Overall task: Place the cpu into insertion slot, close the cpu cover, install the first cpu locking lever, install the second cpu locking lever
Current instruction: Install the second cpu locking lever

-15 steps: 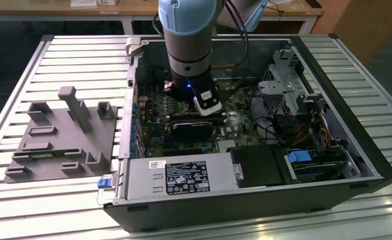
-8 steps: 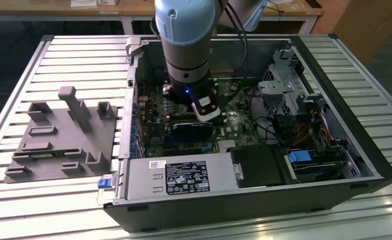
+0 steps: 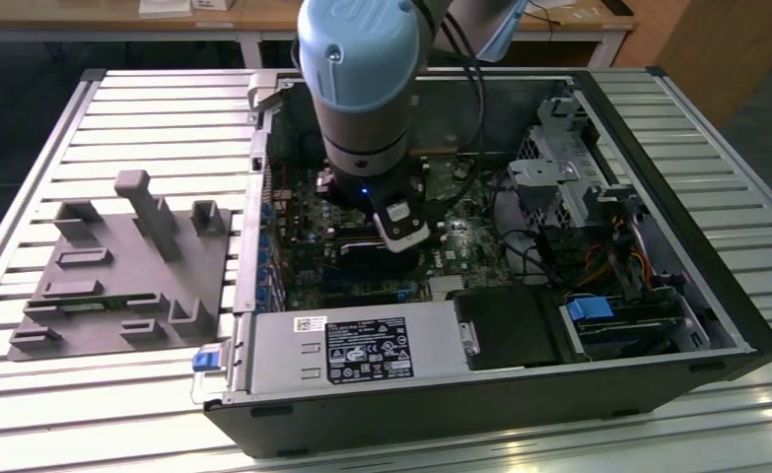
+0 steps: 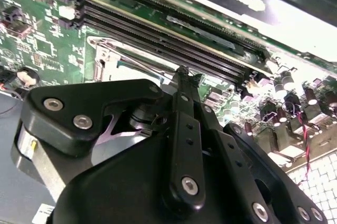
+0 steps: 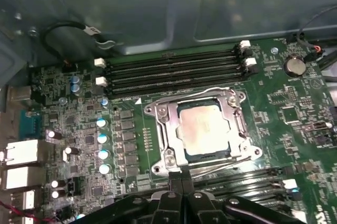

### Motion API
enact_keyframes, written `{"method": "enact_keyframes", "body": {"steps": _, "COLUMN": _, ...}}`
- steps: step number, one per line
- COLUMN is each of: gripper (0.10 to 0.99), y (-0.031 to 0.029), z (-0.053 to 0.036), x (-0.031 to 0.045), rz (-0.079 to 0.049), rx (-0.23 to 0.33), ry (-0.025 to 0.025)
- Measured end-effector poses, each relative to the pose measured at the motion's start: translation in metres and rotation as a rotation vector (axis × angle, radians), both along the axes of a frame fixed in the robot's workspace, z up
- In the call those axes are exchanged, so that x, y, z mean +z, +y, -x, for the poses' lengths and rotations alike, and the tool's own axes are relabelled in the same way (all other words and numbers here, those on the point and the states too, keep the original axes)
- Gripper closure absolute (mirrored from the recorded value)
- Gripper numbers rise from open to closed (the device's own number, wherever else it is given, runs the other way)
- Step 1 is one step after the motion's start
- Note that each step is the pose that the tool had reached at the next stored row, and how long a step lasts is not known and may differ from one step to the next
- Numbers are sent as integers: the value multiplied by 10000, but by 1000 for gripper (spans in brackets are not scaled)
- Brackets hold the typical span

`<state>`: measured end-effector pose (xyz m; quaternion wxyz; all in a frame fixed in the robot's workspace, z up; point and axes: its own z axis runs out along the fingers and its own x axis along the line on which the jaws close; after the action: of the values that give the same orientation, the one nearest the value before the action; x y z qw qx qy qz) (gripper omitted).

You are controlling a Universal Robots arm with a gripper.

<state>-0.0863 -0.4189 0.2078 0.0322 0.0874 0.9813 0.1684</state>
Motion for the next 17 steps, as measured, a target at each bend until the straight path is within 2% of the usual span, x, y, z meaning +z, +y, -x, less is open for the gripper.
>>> {"method": "enact_keyframes", "body": {"steps": 4, "gripper": 980, "y": -7, "z": 30, "x": -46, "rz": -157, "rx": 2, "ry": -5}}
{"method": "enact_keyframes", "body": {"steps": 10, "gripper": 980, "y": -8, "z": 47, "x": -110, "rz": -247, "rx": 2, "ry": -3}}
{"method": "enact_keyframes", "body": {"steps": 17, "gripper": 980, "y": -8, "z": 104, "x": -141, "rz": -315, "rx": 1, "ry": -4}}
